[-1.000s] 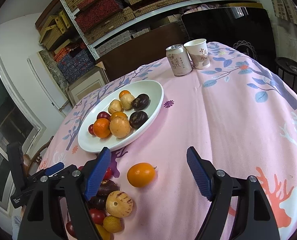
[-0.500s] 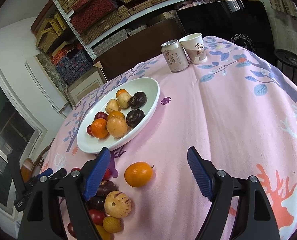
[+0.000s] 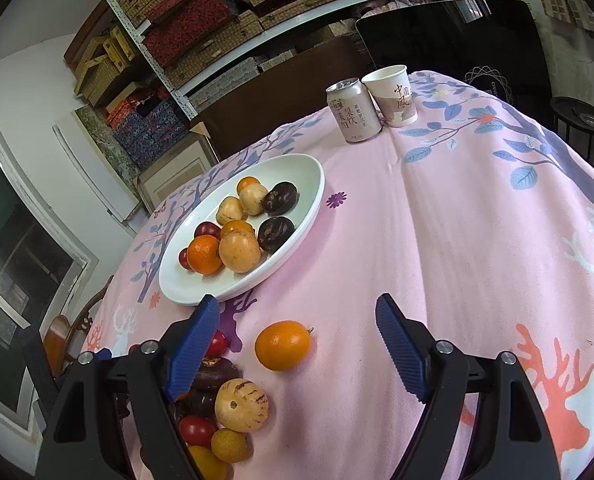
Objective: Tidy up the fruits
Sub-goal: 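Grasp a red plum with the left tool while the right tool grasps a small orange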
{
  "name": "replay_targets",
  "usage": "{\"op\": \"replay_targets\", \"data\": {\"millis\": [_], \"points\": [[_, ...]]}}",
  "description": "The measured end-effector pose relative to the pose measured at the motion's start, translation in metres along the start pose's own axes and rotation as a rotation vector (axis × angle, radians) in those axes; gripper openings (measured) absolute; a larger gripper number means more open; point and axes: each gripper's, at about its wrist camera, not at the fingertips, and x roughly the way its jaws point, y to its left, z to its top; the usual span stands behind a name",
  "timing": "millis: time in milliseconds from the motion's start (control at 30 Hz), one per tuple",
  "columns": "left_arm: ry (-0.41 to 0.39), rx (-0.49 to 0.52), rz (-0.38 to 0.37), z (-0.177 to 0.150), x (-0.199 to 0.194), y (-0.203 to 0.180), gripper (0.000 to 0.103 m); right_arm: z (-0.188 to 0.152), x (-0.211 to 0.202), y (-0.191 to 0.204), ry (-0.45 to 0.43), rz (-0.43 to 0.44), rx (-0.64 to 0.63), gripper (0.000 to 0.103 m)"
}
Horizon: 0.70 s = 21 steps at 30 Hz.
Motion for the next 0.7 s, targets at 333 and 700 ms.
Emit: {"op": "replay_targets", "data": {"millis": [333,700], "points": [[0.039,-0.054,-0.068,0.004,0.013,0.011,0.064,-0.002,0.003,0.005,0.012,-0.009,-0.029,0.082],[0.043,-0.006,-0.144,0.010,0.018,-0.004,0.039,-0.007,0.009,0.010,0.032,-0.034,-0.066,0.082]]}}
